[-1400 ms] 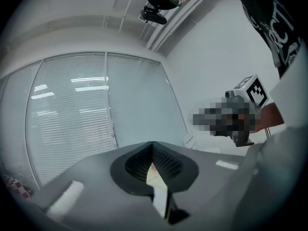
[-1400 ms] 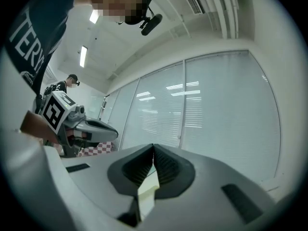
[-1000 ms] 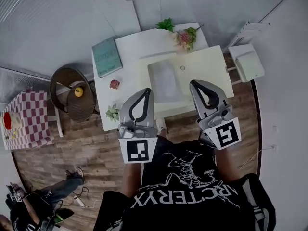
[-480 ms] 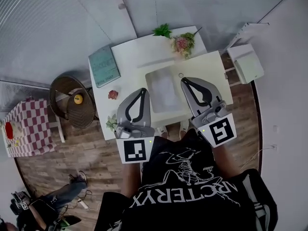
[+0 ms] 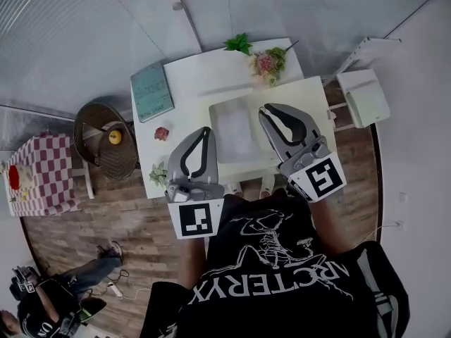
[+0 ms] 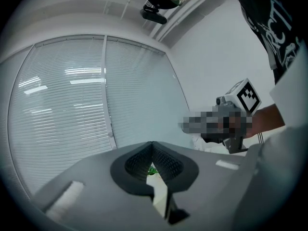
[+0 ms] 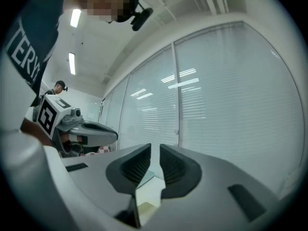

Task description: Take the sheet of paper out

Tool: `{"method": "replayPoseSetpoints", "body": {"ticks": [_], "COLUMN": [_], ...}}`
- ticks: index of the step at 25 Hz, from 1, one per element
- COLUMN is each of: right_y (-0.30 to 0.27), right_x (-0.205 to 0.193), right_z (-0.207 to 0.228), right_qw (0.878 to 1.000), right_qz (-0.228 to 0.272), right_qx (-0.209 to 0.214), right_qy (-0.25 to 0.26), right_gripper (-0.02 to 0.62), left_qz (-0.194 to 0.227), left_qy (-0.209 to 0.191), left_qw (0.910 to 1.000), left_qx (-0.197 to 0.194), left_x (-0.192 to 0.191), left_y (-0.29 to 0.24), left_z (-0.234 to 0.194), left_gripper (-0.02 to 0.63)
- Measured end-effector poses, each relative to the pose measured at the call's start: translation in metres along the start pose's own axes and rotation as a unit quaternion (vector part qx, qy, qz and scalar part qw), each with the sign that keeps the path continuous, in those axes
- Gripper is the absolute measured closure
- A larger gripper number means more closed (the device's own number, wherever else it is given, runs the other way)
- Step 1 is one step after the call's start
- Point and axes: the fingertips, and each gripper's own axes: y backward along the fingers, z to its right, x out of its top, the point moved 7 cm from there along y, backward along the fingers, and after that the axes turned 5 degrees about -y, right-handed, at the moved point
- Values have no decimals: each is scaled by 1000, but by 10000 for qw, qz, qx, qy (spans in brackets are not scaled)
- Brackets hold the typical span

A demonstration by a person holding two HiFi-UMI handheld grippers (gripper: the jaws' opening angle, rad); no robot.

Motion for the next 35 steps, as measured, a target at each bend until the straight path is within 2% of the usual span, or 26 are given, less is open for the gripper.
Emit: {"method": "replayPoseSetpoints", "body": {"ticks": [1,3,5,6,8,10,11,14,17,18,19,20,23,29,33,35], "right_y": [0,-2,-6,-8,-11,-13,-13,-13,-11,-12,-14,-17,-26,-39,-47,-57], "right_x": [-6,-19,-37,-49,-82,-126,-151,-226,-284,-298,-310,-319,-334,-363,-364,-366], "right_z": [3,9,19,25,40,53,57,60,56,53,49,46,45,51,47,45], "right_qw": [9998,9982,9913,9837,9595,9212,8953,8052,7209,7015,6896,6826,6724,6489,6522,6497], "right_qz": [-23,-98,-40,16,39,3,-54,-418,-942,-1069,-1190,-1305,-1579,-1792,-2170,-2256], "right_qx": [26,116,254,310,348,350,390,447,390,440,513,591,689,966,1203,1383], "right_qy": [-180,-574,-1289,-1771,-2794,-3876,-4436,-5898,-6855,-7032,-7126,-7166,-7199,-7331,-7163,-7126], "right_gripper": [555,414,290,232,172,123,86,48,49,49,49,49,49,51,51,51], "left_qz": [-8,1,-1,-21,-54,-76,-100,-250,-408,-461,-511,-558,-662,-853,-991,-1091], "left_qy": [2,-46,-75,-61,-64,-134,-159,-111,-40,10,41,40,-20,-62,-124,-164], "left_qw": [10000,10000,10000,10000,9999,9998,9997,9992,9982,9978,9973,9969,9960,9940,9921,9907], "left_qx": [11,28,52,72,110,135,155,278,434,485,523,547,594,675,763,792], "left_x": [0,1,1,1,2,2,2,-2,-8,-10,-12,-13,-16,-20,-21,-22], "left_y": [1,1,2,3,5,8,11,21,32,35,38,41,47,58,63,66], "left_z": [1,2,2,2,2,0,-1,-6,-9,-10,-11,-12,-13,-9,-8,-8], "left_gripper": [594,594,594,594,594,594,594,594,594,594,594,594,594,594,594,594]}}
